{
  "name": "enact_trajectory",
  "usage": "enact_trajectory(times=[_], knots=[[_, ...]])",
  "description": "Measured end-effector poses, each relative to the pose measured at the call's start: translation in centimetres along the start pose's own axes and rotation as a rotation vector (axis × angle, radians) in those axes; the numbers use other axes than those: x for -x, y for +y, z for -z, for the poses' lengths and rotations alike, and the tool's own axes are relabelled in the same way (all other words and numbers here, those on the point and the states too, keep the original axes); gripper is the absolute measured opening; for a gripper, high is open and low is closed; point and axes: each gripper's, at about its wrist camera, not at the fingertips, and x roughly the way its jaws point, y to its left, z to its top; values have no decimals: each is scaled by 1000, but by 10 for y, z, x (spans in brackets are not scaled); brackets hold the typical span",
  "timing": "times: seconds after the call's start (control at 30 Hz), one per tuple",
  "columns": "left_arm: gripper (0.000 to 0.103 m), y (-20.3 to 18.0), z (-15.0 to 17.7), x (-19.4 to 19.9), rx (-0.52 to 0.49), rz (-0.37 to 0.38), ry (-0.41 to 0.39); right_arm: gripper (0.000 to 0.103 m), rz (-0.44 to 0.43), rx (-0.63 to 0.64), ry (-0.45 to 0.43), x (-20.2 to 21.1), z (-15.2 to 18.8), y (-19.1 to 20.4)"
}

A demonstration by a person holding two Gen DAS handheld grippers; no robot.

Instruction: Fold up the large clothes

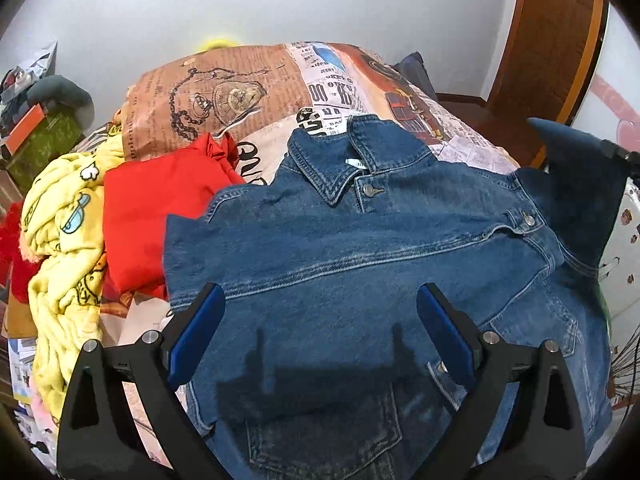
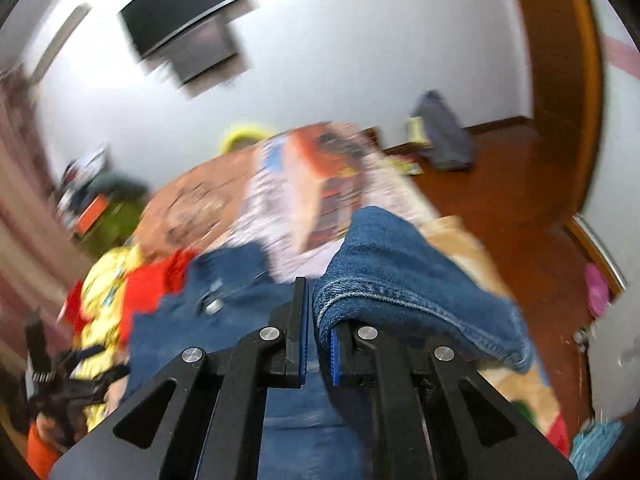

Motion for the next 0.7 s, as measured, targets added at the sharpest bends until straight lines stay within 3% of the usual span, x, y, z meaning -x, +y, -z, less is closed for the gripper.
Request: enact_trajectory(times=[0.23,0.4,0.43,0.53,0.6,0.7], knots=[[97,12,18,-1,23,12,25,10,-38,28,228,-66,55,26],[97,16,27,-6,25,6,49,12,-51,-32,358,-79,79,19],[97,16,28,-7,26,4,52,15,-61,-40,376,-76,81,16],[97,16,28,-10,32,3,57,39,-86,-45,365,-52,78,18],[97,15,28,-10,38,7,55,62,-54,-35,310,-36,70,16],[97,12,25,-10,42,16,49,67,-15,-64,230,-19,60,2]])
